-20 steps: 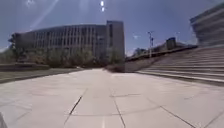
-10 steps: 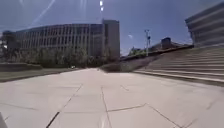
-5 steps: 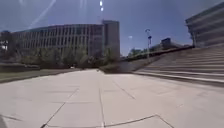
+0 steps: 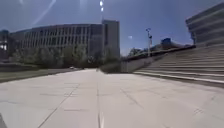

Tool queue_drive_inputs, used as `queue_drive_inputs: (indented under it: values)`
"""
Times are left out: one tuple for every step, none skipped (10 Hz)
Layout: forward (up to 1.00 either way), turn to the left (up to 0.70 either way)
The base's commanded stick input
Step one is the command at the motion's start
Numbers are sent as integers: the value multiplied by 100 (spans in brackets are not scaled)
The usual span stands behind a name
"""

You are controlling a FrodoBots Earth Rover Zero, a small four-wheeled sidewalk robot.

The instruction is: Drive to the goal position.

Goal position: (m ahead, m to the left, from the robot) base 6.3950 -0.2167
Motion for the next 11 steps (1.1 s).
queue_drive_inputs:
  values:
    - [70, 23]
    - [70, 32]
    - [70, 22]
    - [70, 1]
    - [70, 0]
    - [70, 0]
    - [70, 0]
    - [70, 0]
    - [70, 0]
    - [70, 0]
    - [70, 0]
